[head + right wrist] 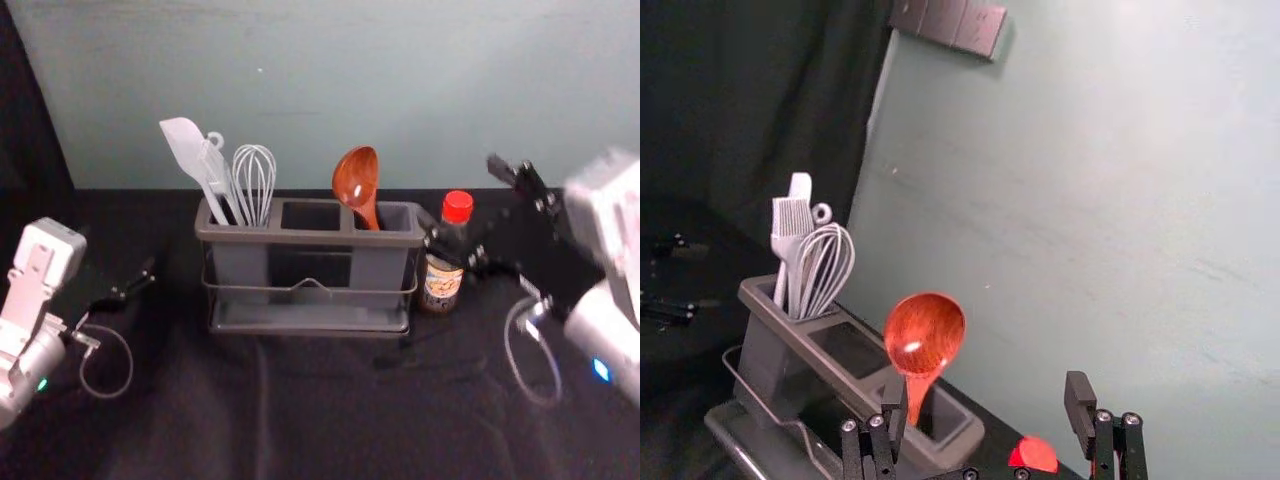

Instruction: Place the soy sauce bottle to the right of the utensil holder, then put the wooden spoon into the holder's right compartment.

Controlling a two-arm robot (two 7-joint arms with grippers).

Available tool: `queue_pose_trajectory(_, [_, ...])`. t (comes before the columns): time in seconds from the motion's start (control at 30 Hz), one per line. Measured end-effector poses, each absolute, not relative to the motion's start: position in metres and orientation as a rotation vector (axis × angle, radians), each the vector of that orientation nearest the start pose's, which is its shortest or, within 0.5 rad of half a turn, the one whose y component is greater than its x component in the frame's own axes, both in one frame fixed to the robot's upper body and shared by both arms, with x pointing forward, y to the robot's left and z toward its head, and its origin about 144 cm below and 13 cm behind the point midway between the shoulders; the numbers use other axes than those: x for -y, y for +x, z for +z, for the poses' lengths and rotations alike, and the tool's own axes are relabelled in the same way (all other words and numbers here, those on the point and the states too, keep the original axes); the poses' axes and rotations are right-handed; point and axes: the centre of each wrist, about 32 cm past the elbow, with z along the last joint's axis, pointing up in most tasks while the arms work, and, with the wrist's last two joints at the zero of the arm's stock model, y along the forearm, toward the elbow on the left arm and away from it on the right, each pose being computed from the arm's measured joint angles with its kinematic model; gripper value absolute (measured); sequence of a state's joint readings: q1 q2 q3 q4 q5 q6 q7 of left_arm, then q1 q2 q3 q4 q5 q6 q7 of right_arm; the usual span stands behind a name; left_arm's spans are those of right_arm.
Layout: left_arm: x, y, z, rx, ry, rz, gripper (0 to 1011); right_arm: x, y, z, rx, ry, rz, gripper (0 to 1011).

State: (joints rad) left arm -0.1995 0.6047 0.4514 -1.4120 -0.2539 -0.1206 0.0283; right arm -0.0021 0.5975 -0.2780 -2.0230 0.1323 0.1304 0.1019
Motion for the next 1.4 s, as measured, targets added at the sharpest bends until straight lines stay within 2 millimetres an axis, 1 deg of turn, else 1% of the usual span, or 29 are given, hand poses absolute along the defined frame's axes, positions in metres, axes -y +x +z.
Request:
queue_pose_trajectory(0.03, [-0.310, 0.489, 1.140, 0.285, 0.305, 1.248, 1012, 0.249, 0.411, 1.253, 0.447, -0.176, -1.067, 1004])
queue_pose_trajectory(0.07, [-0.310, 0.489, 1.140, 0.285, 0.305, 1.248, 1011, 0.249, 0.411, 1.253, 0.447, -0.176, -1.067, 1004])
queue_pose_trajectory(0.1, [-0.310, 0.489, 1.140, 0.285, 0.304, 1.248, 1011, 0.249, 0.406, 1.249, 0.449, -0.171, -1.075, 1004])
queue_pose_trajectory(0.2, [-0.310, 0.489, 1.140, 0.285, 0.304, 1.248, 1012, 0.248, 0.389, 1.231, 0.442, -0.159, -1.116, 1004])
queue_pose_trajectory(0.27, [-0.310, 0.489, 1.140, 0.285, 0.304, 1.248, 1011, 0.247, 0.381, 1.221, 0.424, -0.164, -1.143, 1004])
queue_pose_trajectory(0.33, [-0.310, 0.489, 1.140, 0.285, 0.305, 1.248, 1011, 0.246, 0.375, 1.213, 0.398, -0.173, -1.169, 1004])
queue_pose_trajectory(0.4, [-0.310, 0.489, 1.140, 0.285, 0.305, 1.248, 1012, 0.245, 0.374, 1.210, 0.384, -0.178, -1.179, 1004])
queue_pose_trajectory(0.43, [-0.310, 0.489, 1.140, 0.285, 0.304, 1.248, 1011, 0.244, 0.372, 1.205, 0.346, -0.197, -1.195, 1004])
queue_pose_trajectory(0.6, [-0.310, 0.489, 1.140, 0.285, 0.305, 1.248, 1011, 0.243, 0.375, 1.194, 0.178, -0.275, -1.222, 1004])
queue_pose_trajectory(0.77, [-0.310, 0.489, 1.140, 0.285, 0.304, 1.248, 1012, 0.243, 0.381, 1.189, 0.084, -0.312, -1.224, 1004])
queue_pose_trajectory(0.93, [-0.310, 0.489, 1.140, 0.285, 0.304, 1.248, 1011, 0.243, 0.383, 1.186, 0.068, -0.322, -1.214, 1004])
queue_pose_trajectory(1.17, [-0.310, 0.489, 1.140, 0.285, 0.304, 1.248, 1012, 0.243, 0.384, 1.186, 0.115, -0.333, -1.203, 1004])
queue_pose_trajectory(1.4, [-0.310, 0.489, 1.140, 0.285, 0.305, 1.248, 1011, 0.243, 0.384, 1.187, 0.116, -0.341, -1.197, 1004])
